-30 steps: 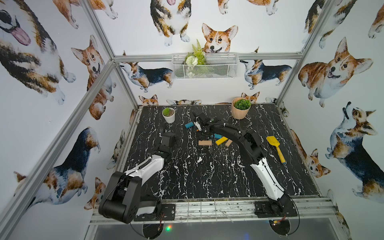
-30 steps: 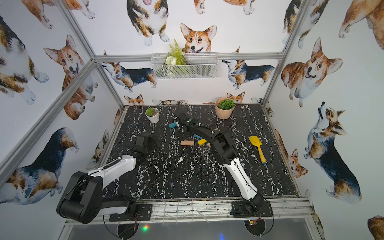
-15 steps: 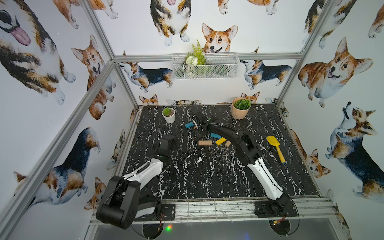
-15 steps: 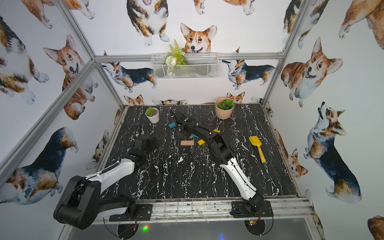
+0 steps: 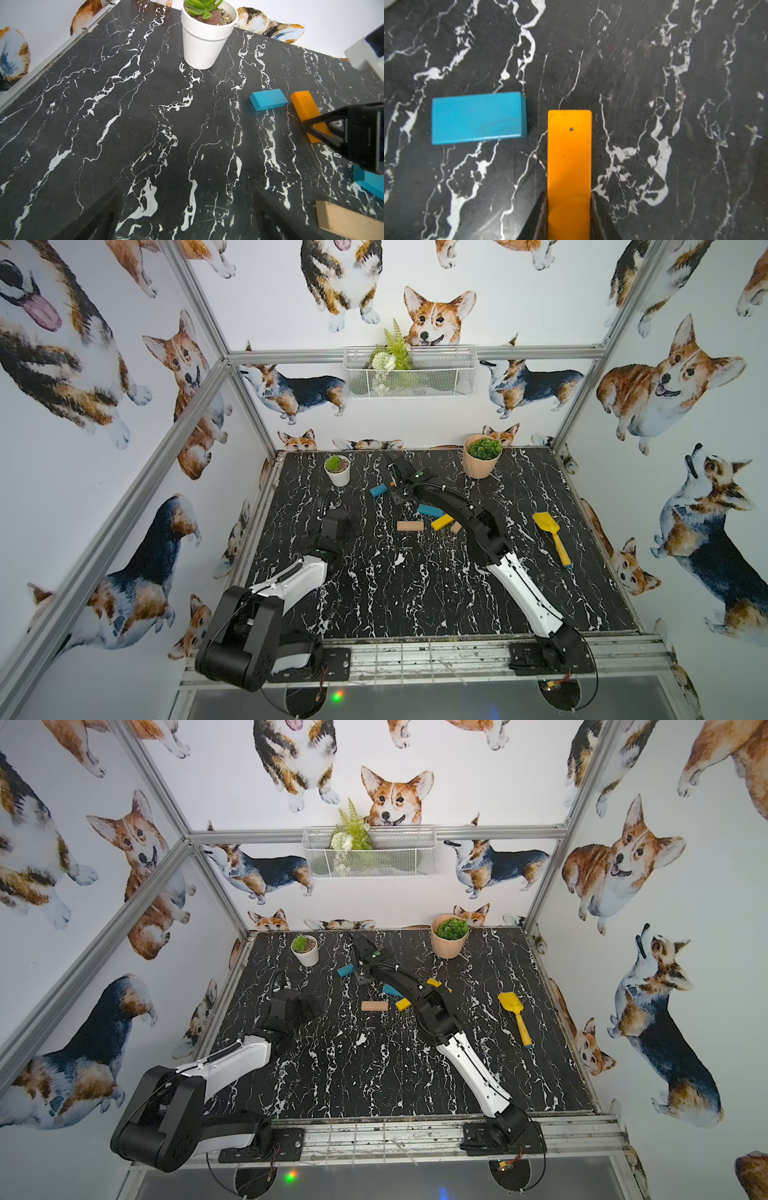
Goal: Assemble a giraffe with building blocks
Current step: Assemble the building block at the center of the board.
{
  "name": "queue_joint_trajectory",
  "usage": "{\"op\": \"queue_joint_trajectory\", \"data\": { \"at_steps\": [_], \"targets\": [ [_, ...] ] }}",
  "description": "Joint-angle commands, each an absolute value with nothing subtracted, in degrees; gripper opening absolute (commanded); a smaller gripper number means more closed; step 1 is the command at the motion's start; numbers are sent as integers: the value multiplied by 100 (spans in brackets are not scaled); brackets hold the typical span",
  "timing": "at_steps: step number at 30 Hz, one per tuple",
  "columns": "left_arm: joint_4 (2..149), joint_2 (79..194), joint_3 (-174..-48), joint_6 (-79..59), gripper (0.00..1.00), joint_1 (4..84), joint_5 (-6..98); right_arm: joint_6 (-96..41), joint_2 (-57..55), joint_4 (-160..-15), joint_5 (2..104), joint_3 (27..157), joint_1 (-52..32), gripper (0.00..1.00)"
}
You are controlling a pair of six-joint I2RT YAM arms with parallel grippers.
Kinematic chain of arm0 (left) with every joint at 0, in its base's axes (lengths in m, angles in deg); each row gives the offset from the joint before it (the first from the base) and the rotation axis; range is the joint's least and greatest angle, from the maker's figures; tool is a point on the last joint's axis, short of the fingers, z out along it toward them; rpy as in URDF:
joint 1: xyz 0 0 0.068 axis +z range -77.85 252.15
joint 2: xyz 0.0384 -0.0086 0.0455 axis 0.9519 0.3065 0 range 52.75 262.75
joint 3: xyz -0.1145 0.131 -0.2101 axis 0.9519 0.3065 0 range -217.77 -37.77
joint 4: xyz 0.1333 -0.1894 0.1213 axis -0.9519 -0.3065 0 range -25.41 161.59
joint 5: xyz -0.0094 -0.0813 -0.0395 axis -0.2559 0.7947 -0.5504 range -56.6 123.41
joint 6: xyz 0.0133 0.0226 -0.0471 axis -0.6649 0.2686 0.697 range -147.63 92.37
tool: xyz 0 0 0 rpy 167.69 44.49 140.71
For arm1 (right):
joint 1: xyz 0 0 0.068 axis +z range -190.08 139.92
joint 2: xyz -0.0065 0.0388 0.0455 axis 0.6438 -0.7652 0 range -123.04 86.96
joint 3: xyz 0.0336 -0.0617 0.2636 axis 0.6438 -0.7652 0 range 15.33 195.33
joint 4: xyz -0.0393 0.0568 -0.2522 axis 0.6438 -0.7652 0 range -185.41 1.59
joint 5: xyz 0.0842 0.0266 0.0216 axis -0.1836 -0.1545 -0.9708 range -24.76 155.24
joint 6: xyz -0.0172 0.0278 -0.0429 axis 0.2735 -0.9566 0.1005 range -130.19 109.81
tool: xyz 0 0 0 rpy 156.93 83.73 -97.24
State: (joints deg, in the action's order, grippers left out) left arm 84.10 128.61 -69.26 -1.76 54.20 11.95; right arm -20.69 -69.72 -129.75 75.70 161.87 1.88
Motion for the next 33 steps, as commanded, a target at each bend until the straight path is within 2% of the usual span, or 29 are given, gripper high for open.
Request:
{"op": "queue_joint_trajectory", "data": {
  "at_steps": [1, 6, 8, 11, 17, 20, 28, 33],
  "targets": [
    [8545, 12895, -6975, -164, 100, 5436, 1235, -2153, -7186, -12980, 7563, 16433, 176, 9],
    [8514, 12839, -6977, -194, 100, 5432, 1233, -2281, -7173, -12954, 7414, 16418, 176, 15],
    [8510, 12799, -6968, -203, 100, 5439, 1236, -2291, -7173, -13026, 7368, 16401, 178, 24],
    [8521, 12798, -6966, -211, 100, 5431, 1260, -2290, -7138, -13099, 7328, 16328, 178, 46],
    [8515, 12820, -6986, -217, 100, 5433, 1279, -2335, -6994, -13127, 7168, 16029, 189, 62],
    [8508, 12815, -6985, -223, 100, 5433, 1291, -2345, -6919, -13152, 7162, 15921, 210, 62],
    [8512, 12941, -7055, -232, 100, 5433, 1459, -2199, -6819, -13016, 7174, 15693, 316, 49],
    [8491, 13000, -7098, -247, 100, 5431, 1542, -2196, -6834, -13041, 7195, 15701, 332, 46]
  ]
}}
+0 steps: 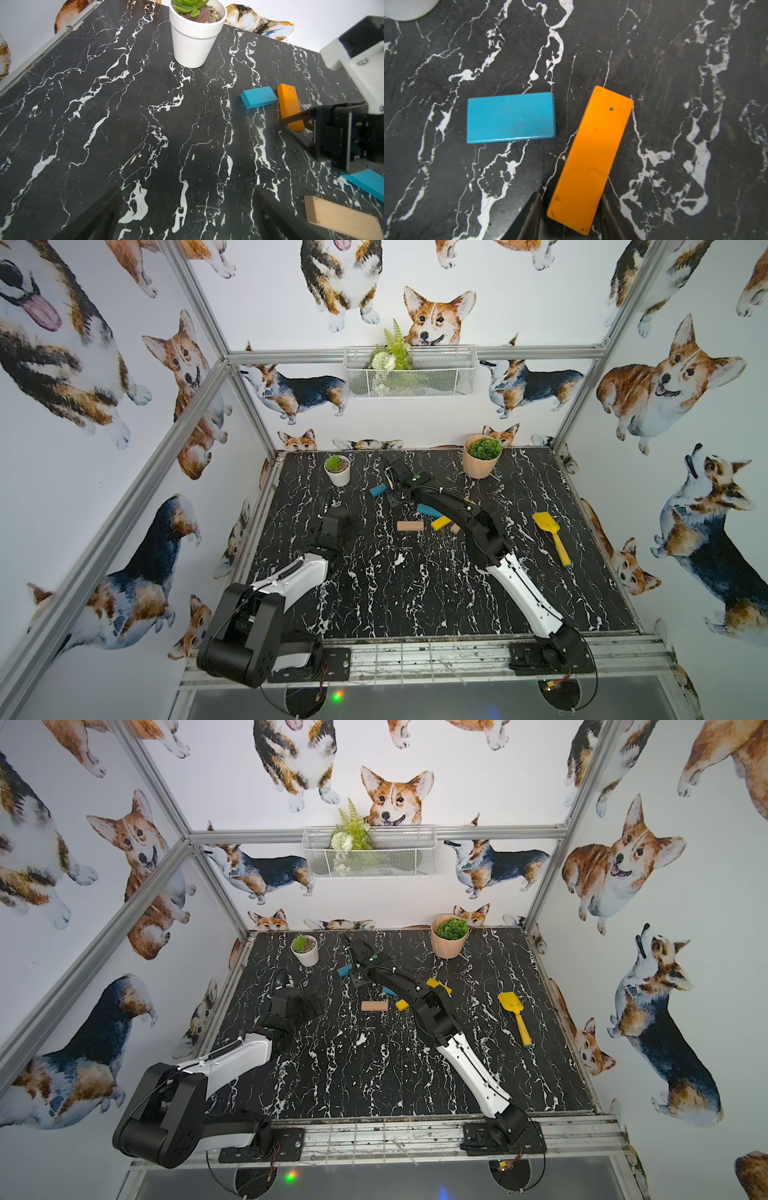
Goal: Assemble a giraffe with building blocks
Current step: Assemble the building block at the center of the board.
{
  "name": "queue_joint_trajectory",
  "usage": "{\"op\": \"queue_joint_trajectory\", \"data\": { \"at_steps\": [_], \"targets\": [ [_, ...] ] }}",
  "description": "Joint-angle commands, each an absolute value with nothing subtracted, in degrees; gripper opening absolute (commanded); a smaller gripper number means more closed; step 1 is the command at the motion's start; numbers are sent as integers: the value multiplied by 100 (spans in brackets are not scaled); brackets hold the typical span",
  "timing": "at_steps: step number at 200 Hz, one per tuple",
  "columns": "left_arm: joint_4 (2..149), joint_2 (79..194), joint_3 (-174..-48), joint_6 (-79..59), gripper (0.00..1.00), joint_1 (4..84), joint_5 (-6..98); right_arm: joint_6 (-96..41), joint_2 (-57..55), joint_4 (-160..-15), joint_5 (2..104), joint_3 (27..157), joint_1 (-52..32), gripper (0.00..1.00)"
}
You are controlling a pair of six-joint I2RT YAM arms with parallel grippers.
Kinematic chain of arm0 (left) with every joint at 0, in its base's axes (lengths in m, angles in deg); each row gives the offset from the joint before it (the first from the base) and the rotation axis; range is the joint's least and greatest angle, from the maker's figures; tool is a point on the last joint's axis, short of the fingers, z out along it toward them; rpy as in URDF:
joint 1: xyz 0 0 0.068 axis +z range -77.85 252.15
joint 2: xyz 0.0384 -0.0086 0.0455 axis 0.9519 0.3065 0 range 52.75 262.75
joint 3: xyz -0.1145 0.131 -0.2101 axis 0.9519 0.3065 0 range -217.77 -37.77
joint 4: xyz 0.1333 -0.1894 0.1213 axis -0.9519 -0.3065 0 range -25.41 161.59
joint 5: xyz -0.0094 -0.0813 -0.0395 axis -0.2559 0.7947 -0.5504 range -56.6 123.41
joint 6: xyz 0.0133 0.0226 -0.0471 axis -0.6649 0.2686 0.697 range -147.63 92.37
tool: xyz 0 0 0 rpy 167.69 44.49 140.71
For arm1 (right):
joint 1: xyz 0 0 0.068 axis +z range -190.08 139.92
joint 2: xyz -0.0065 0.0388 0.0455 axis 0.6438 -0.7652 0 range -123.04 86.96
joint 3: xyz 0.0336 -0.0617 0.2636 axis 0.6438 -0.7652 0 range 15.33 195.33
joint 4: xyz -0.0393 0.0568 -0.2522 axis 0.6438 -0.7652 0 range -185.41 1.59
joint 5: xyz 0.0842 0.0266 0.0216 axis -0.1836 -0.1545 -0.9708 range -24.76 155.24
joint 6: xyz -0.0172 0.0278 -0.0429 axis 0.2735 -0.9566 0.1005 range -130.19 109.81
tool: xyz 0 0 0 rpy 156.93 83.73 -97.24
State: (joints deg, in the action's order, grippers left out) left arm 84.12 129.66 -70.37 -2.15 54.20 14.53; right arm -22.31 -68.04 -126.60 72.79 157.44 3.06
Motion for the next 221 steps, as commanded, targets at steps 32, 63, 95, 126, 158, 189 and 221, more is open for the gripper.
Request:
{"op": "queue_joint_trajectory", "data": {
  "at_steps": [32, 63, 95, 126, 158, 189, 221],
  "targets": [
    [8457, 13130, -7187, -267, 100, 5432, 1704, -2059, -6826, -13087, 7183, 15693, 334, 35],
    [8451, 13164, -7214, -285, 100, 5432, 1780, -1918, -6816, -13145, 7250, 15650, 335, 30],
    [8455, 13167, -7222, -302, 100, 5432, 1794, -1817, -6799, -13182, 7298, 15625, 337, 30],
    [8446, 13191, -7238, -315, 100, 5432, 1811, -1859, -6790, -13191, 7302, 15625, 356, 30],
    [8444, 13202, -7249, -315, 100, 5432, 1828, -2128, -6749, -13276, 7510, 15612, 388, 30],
    [8448, 13208, -7257, -312, 100, 5432, 1863, -2704, -6682, -13522, 7762, 15592, 392, 27],
    [8446, 13198, -7252, -302, 100, 5431, 1882, -2941, -6598, -13482, 7564, 15447, 390, 26]
  ]
}}
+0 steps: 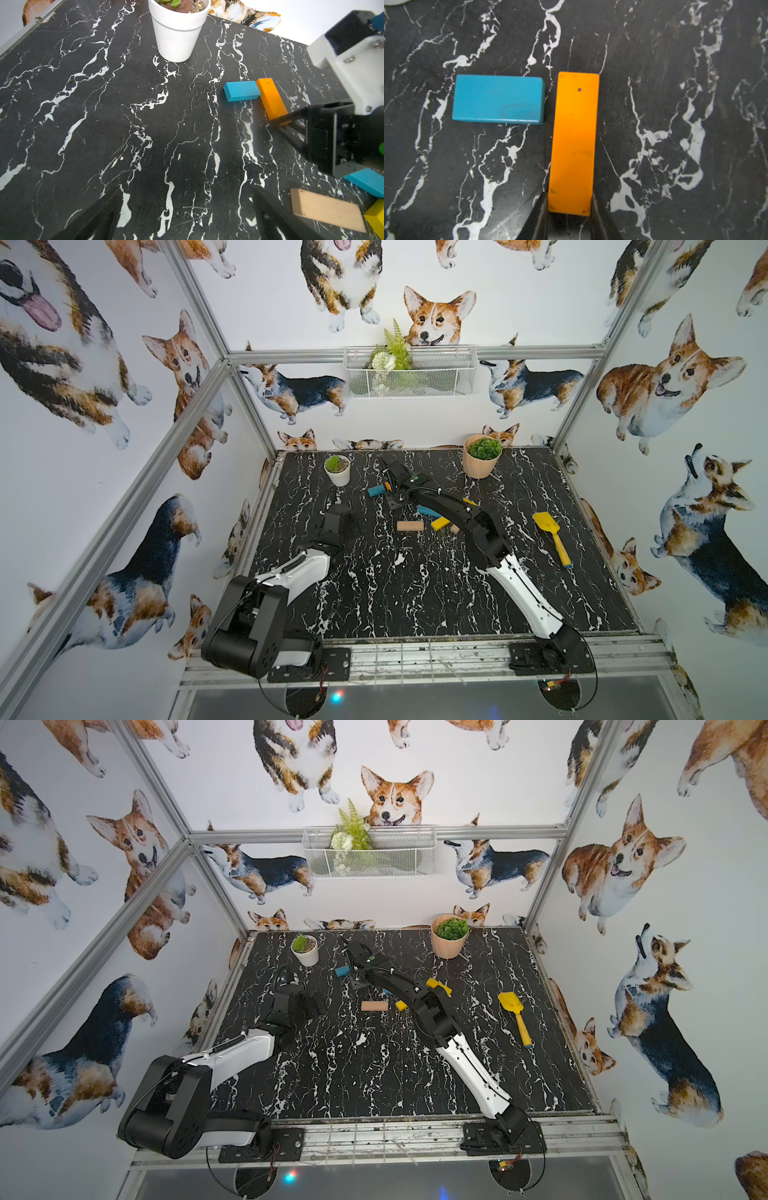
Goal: Assemble a giraffe with building blocks
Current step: Assemble the building block at the center of the board.
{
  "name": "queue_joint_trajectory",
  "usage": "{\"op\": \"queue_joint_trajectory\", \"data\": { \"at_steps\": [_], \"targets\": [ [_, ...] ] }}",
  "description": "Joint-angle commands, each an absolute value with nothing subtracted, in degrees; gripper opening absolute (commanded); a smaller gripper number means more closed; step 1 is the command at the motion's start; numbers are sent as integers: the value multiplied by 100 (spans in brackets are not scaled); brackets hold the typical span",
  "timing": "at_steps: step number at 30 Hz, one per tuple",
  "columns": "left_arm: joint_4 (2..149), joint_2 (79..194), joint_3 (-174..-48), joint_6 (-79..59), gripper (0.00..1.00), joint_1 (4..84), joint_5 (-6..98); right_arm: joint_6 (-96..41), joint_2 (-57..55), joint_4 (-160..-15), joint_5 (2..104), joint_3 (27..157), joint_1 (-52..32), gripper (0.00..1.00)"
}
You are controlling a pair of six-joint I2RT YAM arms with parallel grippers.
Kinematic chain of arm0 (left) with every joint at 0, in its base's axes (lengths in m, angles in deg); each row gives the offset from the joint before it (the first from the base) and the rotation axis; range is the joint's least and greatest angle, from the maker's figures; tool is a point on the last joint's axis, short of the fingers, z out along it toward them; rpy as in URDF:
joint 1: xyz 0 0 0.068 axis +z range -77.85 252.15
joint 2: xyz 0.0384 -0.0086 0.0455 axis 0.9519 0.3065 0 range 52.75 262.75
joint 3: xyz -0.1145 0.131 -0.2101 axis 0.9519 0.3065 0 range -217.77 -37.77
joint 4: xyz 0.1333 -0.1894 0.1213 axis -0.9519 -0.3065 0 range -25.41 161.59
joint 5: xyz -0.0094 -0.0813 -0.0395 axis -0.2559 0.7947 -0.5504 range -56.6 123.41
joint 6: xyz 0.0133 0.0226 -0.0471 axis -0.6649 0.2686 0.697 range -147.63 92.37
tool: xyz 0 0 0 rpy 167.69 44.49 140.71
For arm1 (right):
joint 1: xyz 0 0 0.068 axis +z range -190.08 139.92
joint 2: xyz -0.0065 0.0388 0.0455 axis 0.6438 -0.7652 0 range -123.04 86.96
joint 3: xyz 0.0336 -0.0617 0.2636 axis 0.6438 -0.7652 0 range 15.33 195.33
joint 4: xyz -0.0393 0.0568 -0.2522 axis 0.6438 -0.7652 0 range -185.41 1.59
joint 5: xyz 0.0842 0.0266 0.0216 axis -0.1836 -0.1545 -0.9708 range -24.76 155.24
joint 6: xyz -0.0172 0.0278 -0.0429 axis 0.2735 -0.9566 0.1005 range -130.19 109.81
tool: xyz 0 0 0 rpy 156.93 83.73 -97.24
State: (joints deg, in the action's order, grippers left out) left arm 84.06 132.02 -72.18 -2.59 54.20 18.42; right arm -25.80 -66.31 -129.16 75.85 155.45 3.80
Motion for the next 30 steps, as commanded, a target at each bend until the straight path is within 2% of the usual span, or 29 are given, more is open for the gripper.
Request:
{"op": "queue_joint_trajectory", "data": {
  "at_steps": [1, 9, 16, 30],
  "targets": [
    [8444, 13196, -7251, -302, 100, 5431, 1886, -2942, -6602, -13482, 7562, 15447, 393, 26],
    [8457, 13170, -7231, -302, 100, 5438, 1882, -2823, -6597, -13433, 7378, 15455, 390, 26],
    [8451, 13159, -7222, -312, 100, 5438, 1886, -2709, -6606, -13358, 7295, 15460, 469, 21],
    [8453, 13150, -7222, -319, 100, 5432, 1899, -2625, -6649, -13354, 7306, 15499, 492, 21]
  ]
}}
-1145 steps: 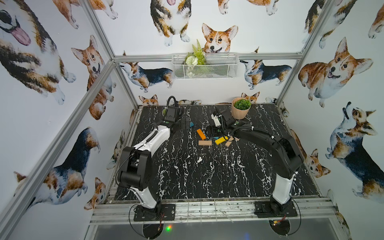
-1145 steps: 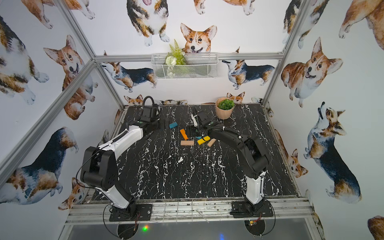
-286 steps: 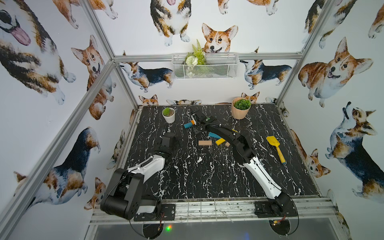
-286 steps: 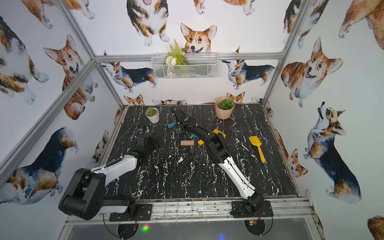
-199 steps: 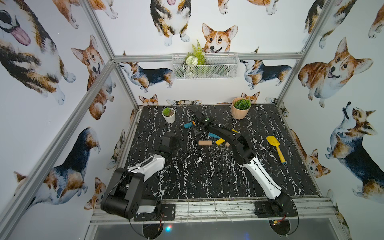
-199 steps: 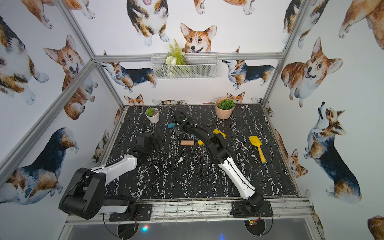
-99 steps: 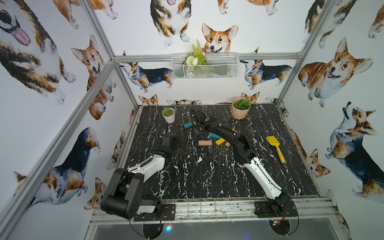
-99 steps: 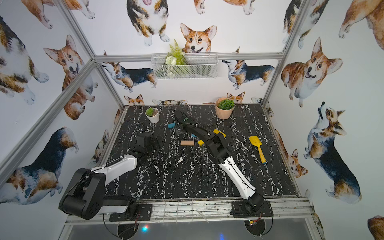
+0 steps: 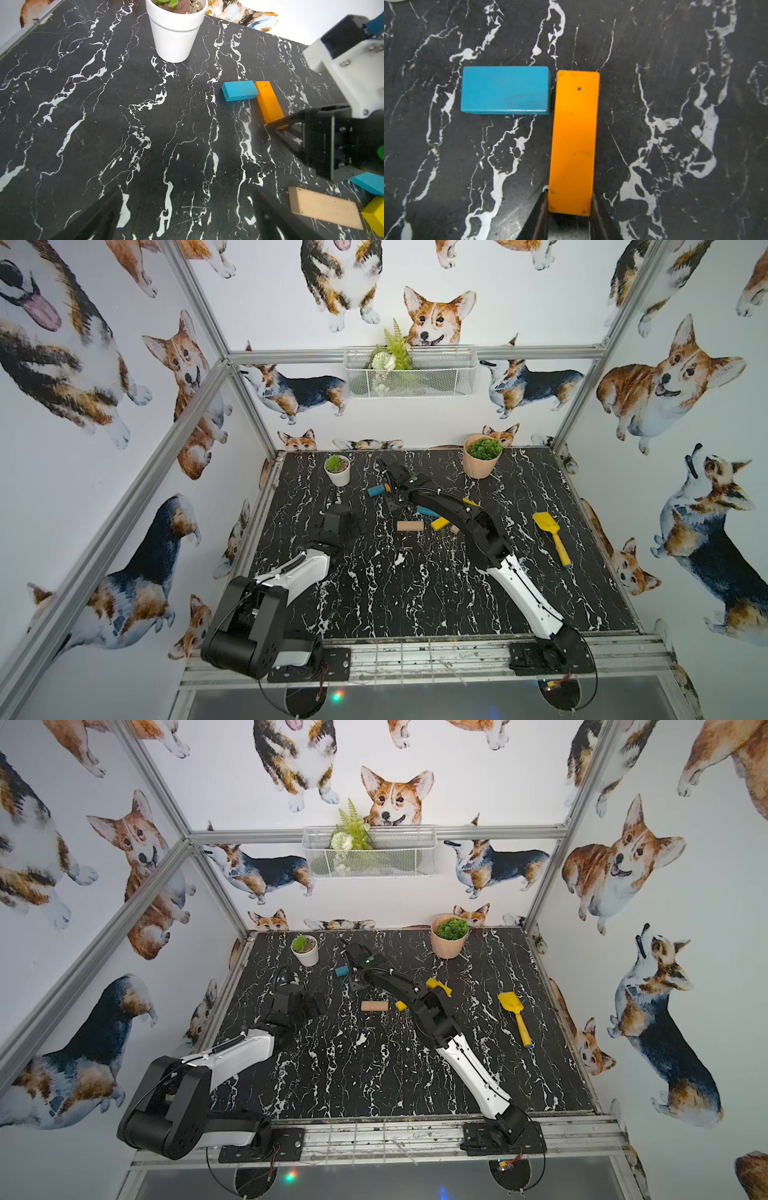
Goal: Assemble a giraffe with building blocks
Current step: Assemble the building block at the center of the board.
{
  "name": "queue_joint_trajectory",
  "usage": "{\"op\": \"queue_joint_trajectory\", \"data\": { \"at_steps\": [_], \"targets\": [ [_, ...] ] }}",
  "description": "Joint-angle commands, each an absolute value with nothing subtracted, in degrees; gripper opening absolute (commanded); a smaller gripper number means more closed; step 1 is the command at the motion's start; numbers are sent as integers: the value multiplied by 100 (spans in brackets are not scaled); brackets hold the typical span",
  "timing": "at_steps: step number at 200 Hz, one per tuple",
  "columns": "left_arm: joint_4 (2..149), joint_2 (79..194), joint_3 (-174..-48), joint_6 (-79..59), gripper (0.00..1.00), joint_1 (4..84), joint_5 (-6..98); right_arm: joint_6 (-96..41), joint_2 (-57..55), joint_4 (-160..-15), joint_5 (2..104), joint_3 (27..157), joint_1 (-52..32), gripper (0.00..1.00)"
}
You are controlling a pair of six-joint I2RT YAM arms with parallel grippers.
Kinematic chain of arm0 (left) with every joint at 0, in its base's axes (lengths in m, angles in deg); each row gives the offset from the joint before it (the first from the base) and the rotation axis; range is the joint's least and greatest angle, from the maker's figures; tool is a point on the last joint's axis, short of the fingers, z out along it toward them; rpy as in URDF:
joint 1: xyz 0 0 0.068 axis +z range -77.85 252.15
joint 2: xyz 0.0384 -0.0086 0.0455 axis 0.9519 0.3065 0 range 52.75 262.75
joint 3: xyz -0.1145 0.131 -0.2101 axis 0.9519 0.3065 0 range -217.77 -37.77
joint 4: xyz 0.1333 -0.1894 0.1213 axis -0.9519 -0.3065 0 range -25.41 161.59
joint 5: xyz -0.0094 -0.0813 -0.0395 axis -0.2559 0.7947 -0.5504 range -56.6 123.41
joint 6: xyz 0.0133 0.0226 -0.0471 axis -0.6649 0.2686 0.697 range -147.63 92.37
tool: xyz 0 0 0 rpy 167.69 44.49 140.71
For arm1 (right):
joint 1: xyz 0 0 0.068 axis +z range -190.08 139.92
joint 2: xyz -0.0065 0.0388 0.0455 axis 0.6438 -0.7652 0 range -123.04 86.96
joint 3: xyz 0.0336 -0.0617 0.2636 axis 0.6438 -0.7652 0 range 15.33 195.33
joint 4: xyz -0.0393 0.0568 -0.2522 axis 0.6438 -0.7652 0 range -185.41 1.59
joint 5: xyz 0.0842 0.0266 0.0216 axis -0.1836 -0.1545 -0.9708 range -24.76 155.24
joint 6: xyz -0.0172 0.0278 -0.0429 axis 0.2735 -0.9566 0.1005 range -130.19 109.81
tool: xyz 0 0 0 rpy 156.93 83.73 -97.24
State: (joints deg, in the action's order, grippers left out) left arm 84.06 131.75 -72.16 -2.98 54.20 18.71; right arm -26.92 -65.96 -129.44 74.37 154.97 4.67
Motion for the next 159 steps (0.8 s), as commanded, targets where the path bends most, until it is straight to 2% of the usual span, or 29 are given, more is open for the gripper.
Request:
{"op": "queue_joint_trajectory", "data": {
  "at_steps": [1, 159],
  "targets": [
    [8451, 13142, -7231, -319, 100, 5436, 1899, -2599, -6665, -13349, 7292, 15499, 485, 21],
    [8451, 13108, -7222, -346, 100, 5432, 1864, -2354, -6782, -13384, 7224, 15657, 493, 20]
  ]
}}
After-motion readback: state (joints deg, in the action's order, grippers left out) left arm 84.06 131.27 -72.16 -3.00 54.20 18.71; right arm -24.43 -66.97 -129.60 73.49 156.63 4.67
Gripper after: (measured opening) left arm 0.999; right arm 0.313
